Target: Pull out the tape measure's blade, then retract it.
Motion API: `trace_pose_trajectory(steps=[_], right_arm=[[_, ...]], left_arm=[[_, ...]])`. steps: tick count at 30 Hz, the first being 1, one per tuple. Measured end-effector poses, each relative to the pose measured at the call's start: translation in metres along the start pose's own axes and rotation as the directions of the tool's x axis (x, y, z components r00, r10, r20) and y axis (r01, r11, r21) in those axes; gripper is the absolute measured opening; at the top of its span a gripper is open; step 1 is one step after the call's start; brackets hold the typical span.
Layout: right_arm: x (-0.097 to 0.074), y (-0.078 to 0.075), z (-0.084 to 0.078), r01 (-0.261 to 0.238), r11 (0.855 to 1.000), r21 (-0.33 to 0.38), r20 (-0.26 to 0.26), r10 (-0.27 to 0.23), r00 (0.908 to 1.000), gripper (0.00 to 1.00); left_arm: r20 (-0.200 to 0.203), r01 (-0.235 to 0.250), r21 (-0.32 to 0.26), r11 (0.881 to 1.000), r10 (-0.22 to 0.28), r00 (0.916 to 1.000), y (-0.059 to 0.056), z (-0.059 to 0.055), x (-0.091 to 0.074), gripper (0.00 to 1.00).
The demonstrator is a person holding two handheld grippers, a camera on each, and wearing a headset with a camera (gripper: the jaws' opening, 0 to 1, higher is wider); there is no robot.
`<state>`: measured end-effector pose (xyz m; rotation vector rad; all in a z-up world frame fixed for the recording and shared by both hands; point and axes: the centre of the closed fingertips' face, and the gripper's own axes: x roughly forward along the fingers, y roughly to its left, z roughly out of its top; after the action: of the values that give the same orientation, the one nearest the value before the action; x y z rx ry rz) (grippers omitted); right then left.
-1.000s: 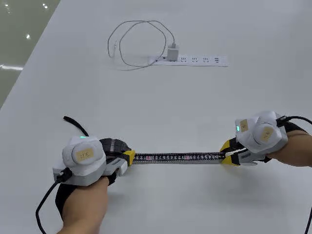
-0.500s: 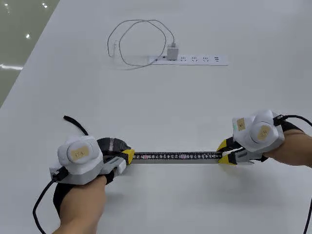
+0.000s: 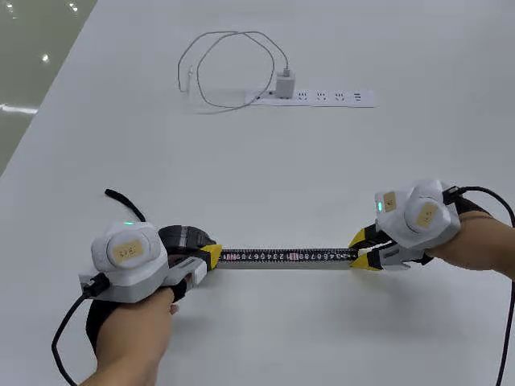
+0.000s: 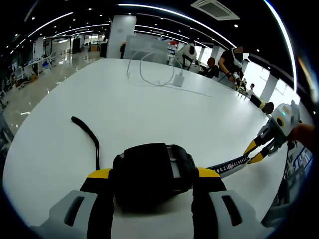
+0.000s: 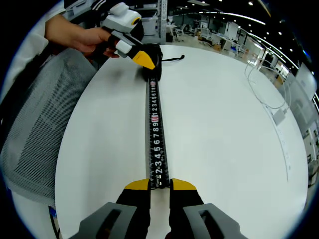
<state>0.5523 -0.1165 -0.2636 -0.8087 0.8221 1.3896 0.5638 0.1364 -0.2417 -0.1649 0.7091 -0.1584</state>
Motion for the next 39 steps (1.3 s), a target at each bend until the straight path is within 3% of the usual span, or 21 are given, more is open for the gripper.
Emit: trace_pose_trajectory(steps=[39], right_arm=[[0.013, 0.002, 0.023, -0.023, 1.000, -0.009, 0.024, 0.023, 0.9995, 0.09]], left_arm=[[0.007, 0.011, -0.007, 1.000, -0.011, 0.9999, 0.000, 0.000, 0.000, 0.59]])
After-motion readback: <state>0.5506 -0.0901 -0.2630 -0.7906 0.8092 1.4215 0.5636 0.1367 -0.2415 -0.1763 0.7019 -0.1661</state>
